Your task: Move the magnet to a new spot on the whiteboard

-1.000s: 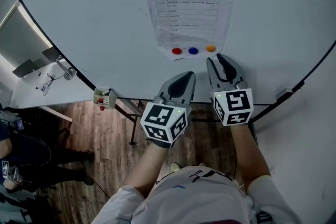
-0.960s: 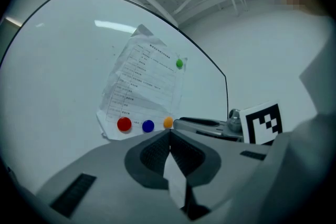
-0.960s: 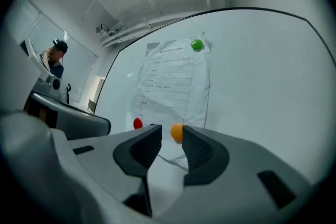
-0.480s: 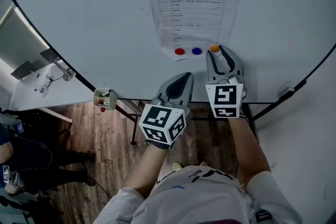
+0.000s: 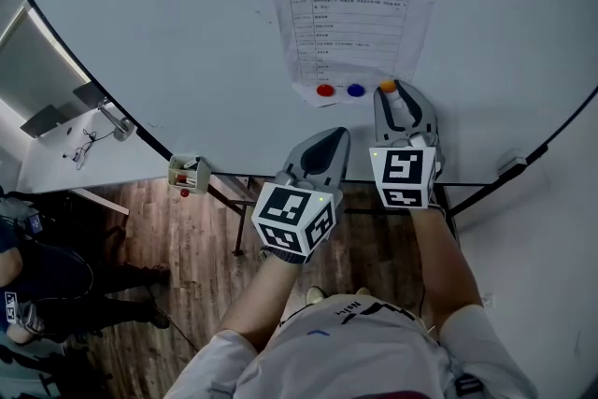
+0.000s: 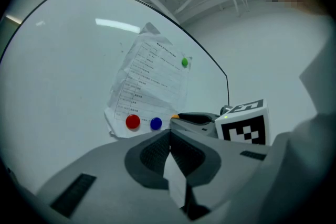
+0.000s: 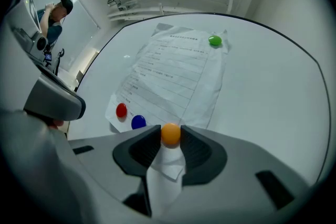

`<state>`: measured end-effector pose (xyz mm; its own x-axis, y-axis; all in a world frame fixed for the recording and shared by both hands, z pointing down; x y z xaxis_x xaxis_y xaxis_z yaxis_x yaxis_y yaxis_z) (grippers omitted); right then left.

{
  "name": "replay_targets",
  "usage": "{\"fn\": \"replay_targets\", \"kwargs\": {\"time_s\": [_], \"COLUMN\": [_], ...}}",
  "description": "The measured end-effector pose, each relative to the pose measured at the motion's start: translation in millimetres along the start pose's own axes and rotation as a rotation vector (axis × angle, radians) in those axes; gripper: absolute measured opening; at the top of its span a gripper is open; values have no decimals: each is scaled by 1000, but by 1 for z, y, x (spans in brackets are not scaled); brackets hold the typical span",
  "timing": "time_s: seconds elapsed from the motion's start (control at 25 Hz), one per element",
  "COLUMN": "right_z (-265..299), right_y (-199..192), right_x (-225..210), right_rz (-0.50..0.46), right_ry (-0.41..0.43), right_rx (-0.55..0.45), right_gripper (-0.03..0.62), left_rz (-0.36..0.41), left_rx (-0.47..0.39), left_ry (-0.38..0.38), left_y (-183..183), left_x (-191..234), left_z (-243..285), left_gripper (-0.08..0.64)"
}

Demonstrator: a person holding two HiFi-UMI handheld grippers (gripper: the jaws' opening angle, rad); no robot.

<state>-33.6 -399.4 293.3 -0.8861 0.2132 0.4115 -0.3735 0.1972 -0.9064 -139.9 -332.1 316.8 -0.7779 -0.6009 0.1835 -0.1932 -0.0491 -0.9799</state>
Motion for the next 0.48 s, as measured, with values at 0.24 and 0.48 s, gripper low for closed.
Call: {"fn": "replay_targets", "kwargs": {"time_s": [0.24,0.48], "right_z": [-3,-19], "right_y": [2,9], "right_x": [-5,-11], "right_rz": [30,73], "right_ry": [11,37], "right_rx": [-13,-31], "right_gripper": [123,123], "left_rz": [2,3], "left_rx": [1,4], "left_ry": [-5,-18], "left_y": [-1,-4], "left_x": [-5,-17], "left_z": [1,3], "left_gripper": [12,12]}}
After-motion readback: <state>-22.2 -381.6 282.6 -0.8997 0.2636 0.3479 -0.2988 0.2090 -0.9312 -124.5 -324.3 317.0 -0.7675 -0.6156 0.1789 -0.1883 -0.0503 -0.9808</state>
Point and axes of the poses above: the fingertips, and each gripper's own axes: z forward along the fingers, x to its left, y out of its top, the point moved 3 cm from there along -z, backward along the fingers, and after that the axes turned 2 degrees about -x, right-handed, at the moved point
